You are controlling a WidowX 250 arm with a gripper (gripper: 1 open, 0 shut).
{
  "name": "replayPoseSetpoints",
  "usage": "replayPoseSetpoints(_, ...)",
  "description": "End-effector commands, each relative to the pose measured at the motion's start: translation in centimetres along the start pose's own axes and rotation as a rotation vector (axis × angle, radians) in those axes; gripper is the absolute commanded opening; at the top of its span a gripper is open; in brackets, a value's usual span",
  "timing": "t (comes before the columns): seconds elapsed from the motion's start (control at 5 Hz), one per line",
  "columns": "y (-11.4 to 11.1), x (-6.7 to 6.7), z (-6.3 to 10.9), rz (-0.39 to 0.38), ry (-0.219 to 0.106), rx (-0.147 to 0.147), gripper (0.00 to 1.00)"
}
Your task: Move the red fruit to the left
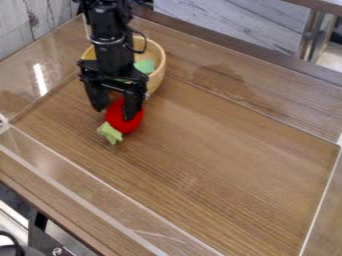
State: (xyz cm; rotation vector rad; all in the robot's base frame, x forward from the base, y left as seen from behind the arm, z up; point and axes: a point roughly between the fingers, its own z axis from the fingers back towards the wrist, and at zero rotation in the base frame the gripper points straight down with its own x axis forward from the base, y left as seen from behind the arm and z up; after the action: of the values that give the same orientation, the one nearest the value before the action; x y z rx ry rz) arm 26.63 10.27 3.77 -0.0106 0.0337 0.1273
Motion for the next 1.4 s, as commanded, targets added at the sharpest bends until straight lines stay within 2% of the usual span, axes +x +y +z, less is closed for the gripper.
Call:
replayPoseSetpoints(0.0,0.1,0.7,1.2,-0.026,-0.037,0.014,1.00)
replayPoseSetpoints(0.2,-0.1,0.4,1.5,-0.047,-0.023,-0.004,1.00)
replayPoseSetpoints(0.6,1.6,-0.1,0.3,-0.005,0.003,-0.037,1.00)
replayPoseSetpoints(1.0,3.7,1.5,1.5,0.090,0.023,-0.079,1.00)
replayPoseSetpoints(1.2,2.5,1.7,1.1,0.042,0.033,-0.081,1.00)
